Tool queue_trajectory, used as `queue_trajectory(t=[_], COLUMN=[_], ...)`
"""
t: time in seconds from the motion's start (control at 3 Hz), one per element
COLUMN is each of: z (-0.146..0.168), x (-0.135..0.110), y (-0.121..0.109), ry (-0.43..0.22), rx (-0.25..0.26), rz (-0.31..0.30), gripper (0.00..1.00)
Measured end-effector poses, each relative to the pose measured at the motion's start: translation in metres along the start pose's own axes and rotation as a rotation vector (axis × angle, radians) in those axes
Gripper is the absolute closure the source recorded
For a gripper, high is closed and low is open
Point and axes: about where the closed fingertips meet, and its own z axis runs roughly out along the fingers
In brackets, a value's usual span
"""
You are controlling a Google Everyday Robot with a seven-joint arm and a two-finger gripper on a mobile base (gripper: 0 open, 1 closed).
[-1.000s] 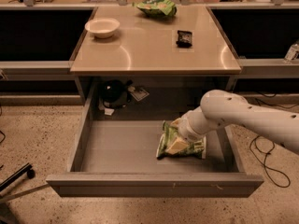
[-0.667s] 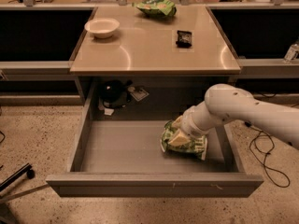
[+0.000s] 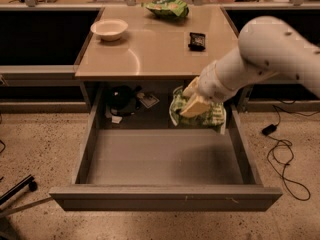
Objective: Pick green jalapeno chip bag from top drawer and place on counter
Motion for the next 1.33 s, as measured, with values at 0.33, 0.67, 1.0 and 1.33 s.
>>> queue_trajectory(t=[0.33,0.67,1.0,1.33], z=[-0.037,-0.065,-0.065,-0.069], x=[-0.054,-0.076,-0.076,-0.086], y=[-0.023,-0.039,-0.040,-0.051], ry=[-0.044,-0.068,-0.069,-0.058], rx=[-0.038,-0.004,-0.002,0.020], rz=[-0.085,-0.116,-0.116,-0.166], gripper=[1.00,1.00,1.00,1.00])
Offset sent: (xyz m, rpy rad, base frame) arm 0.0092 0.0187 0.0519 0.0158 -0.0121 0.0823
